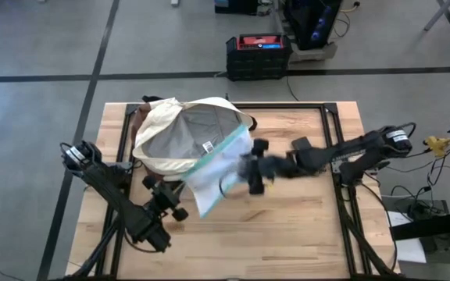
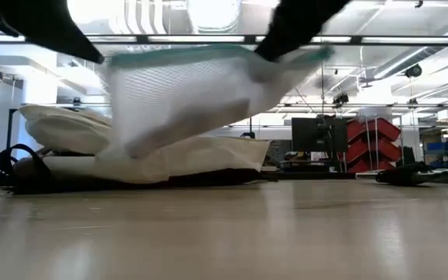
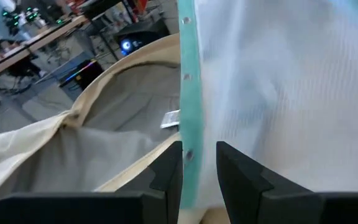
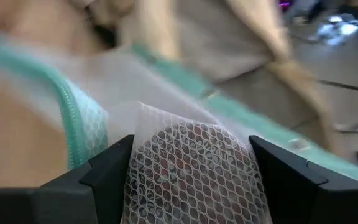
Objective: Unpack backpack
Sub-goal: Put the green zip bag into the white backpack
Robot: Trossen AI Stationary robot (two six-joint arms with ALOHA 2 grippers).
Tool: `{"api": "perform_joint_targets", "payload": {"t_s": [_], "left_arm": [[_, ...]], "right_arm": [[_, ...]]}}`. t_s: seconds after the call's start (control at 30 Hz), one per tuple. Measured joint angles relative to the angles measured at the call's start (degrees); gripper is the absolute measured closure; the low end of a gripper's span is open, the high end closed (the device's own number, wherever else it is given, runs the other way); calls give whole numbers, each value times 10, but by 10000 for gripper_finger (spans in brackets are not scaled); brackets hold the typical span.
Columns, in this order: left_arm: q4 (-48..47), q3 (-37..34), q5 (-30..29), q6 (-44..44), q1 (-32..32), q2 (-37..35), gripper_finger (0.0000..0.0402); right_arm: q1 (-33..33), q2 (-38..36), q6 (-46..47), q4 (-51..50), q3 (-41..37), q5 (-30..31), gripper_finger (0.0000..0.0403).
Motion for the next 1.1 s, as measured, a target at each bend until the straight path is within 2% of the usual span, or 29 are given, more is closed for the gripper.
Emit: {"api": "perform_joint_targets", "payload": {"t_s": [0.1,0.3,0.43,0.53,0.67,0.8,0.9,1.1], "left_arm": [[1,-11,25,0,7,-15,322],[3,-17,35,0,7,-19,322],[9,-21,35,0,7,-18,322],[16,-27,34,0,8,-18,322],[19,-27,34,0,8,-18,322],[22,-27,48,3,8,-19,322],[17,-27,91,9,8,-19,322],[-26,-27,114,11,15,-20,306]], "right_arm": [[-40,-1,-36,0,46,-2,139],[-91,0,-97,6,124,-6,139],[-136,21,-96,42,130,-57,139],[-177,71,-74,75,126,-115,139],[-216,181,-50,158,128,-201,139],[-242,294,-69,189,170,-214,139],[-264,353,-83,161,206,-214,139],[-291,385,-99,84,233,-218,134]]}}
